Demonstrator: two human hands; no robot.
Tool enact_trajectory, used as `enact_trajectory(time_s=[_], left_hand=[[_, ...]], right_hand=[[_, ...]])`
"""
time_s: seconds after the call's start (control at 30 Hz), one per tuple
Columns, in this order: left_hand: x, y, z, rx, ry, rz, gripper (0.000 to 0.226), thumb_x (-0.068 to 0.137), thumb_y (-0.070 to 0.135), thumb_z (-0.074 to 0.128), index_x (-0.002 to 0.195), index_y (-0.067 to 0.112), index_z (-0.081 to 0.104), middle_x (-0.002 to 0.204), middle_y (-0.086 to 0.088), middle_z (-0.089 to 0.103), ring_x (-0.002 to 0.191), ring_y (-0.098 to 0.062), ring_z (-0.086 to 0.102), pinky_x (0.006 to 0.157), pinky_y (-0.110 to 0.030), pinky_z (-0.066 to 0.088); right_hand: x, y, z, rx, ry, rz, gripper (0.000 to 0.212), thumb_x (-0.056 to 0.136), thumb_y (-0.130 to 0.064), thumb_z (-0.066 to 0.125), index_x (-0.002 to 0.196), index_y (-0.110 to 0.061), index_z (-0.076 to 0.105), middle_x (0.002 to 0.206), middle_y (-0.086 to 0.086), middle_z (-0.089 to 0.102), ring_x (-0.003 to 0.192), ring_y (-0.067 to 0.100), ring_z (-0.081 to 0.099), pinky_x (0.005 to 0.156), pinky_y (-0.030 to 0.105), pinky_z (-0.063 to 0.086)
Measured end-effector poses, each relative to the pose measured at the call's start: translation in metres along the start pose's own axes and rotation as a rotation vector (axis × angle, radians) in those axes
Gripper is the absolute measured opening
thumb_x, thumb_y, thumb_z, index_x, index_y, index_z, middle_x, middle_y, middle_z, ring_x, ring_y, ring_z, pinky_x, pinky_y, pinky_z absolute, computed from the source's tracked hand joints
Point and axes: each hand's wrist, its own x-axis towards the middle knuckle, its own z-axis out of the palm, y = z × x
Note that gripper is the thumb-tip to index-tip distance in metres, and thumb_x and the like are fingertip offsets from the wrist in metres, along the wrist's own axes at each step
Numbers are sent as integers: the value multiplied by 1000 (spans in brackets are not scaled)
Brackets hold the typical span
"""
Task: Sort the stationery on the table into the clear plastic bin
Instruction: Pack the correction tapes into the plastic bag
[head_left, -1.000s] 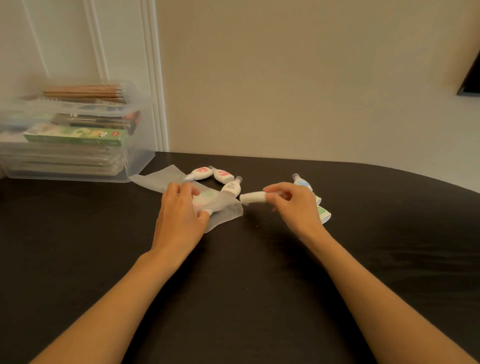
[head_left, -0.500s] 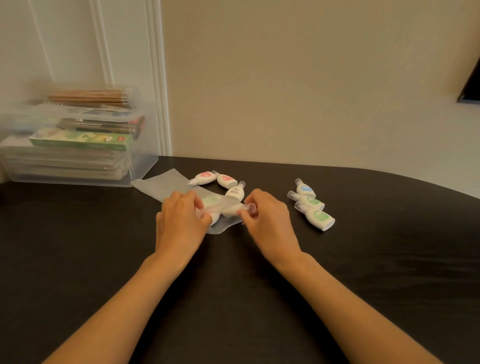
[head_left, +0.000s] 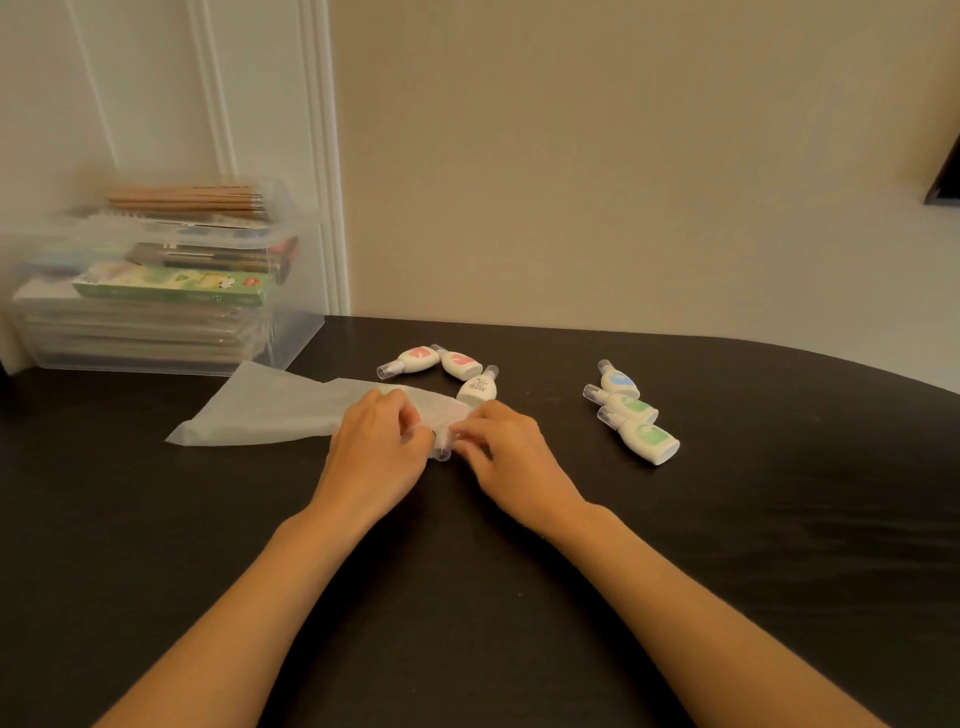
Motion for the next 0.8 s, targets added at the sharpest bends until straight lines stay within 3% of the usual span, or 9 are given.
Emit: enact_trajectory(time_s=[0.13, 0.23, 0.33, 0.47, 0.57, 0.8], left_hand=[[-1, 1, 3, 63, -14, -29, 17, 86, 34, 60, 86, 23, 47, 97, 4, 44, 96, -14, 44, 77, -28, 42], [-1, -1, 4, 167, 6, -26, 27, 85, 44, 59, 95, 24, 44, 101, 4, 39, 96, -11, 38, 76, -26, 38], [0, -1, 4, 198, 22, -31, 26, 85, 44, 59, 95, 25, 44, 101, 4, 35, 95, -10, 33, 74, -25, 34], [2, 0, 3, 205, -6, -31, 24, 85, 42, 60, 96, 26, 45, 103, 4, 33, 99, -11, 33, 76, -23, 36], [4, -3, 2, 197, -2, -31, 22, 85, 41, 61, 94, 27, 46, 103, 5, 33, 98, -10, 33, 76, -24, 35], [6, -5, 2, 212, 32, -36, 24, 83, 39, 62, 91, 24, 46, 103, 4, 35, 98, -11, 34, 77, -25, 36]], right_hand=[[3, 3, -4, 254, -76, 104, 37, 90, 3, 47, 120, -10, 63, 120, 5, 62, 110, 11, 57, 94, 19, 43], [6, 8, -5, 409, -34, 232, 44, 82, 13, 40, 109, -7, 68, 112, 8, 66, 98, 8, 59, 91, 20, 46], [17, 18, -2, 332, 164, 342, 35, 88, 6, 43, 107, -13, 65, 104, 6, 65, 90, 11, 58, 88, 28, 50], [34, 18, 7, 183, 82, 333, 39, 93, -13, 54, 131, -19, 51, 108, 4, 60, 95, 12, 55, 84, 24, 42], [46, 15, 9, 16, 62, 322, 28, 95, -15, 51, 120, -18, 62, 113, 5, 58, 100, 18, 57, 79, 26, 43], [53, 17, 9, 9, 81, 341, 20, 94, -14, 51, 100, -12, 70, 97, 8, 67, 86, 17, 61, 76, 29, 49]])
